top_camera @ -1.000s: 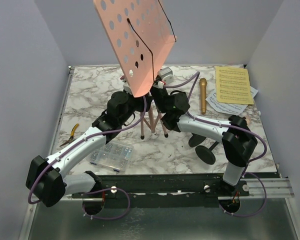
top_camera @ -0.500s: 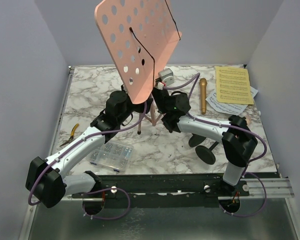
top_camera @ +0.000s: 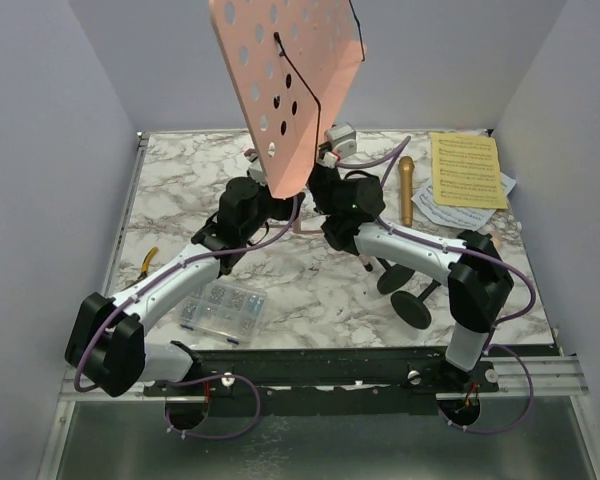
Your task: Set up the instrument practice props
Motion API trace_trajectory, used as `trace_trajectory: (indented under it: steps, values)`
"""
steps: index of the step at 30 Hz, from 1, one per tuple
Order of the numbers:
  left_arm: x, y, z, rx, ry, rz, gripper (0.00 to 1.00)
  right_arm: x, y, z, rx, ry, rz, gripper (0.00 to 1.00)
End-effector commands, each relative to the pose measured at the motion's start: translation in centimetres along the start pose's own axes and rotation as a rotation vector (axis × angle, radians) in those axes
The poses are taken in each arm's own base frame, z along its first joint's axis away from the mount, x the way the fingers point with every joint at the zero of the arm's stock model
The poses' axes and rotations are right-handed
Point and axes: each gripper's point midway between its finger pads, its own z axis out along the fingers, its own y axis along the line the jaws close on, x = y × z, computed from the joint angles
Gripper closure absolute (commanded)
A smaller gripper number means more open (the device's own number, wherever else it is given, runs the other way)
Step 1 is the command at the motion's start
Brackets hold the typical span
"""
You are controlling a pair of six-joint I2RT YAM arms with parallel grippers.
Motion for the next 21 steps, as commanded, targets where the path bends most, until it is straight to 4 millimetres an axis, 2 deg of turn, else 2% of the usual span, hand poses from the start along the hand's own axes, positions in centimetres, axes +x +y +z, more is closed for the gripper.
trace_trajectory:
  steps: [1,4,9,13,16,19,21]
  values:
    - [6.2,3.5,1.1,-0.119,0.133,0.01,0.36,-18.4,-2.8,3.0,0.038,-0.508,0.123,0.99]
    - [5.8,2.5,1.0,-0.064,0.122,0.021,0.19,-18.2,-2.7,3.0,0.034,-0.496,0.12,0.99]
    - [1.2,0.4,-1.7,0.04,-0.01,0.06,0.02,-14.9,-1.8,2.0,0.009,-0.424,0.088,0.99]
    - [-2.4,0.0,-4.0,0.043,-0.096,0.092,0.01,-12.6,-1.7,1.3,0.024,-0.383,0.071,0.99]
    - [-4.1,-0.2,-4.9,0.037,-0.139,0.069,0.01,-11.3,-1.8,1.2,0.046,-0.357,0.046,0.99]
    - [-4.4,-0.1,-5.1,0.027,-0.138,0.044,0.01,-10.2,-2.4,1.2,0.121,-0.334,-0.018,0.99]
    - [-4.4,0.8,-4.9,-0.031,-0.129,0.018,0.01,-9.3,-3.0,1.4,0.18,-0.312,-0.067,0.99]
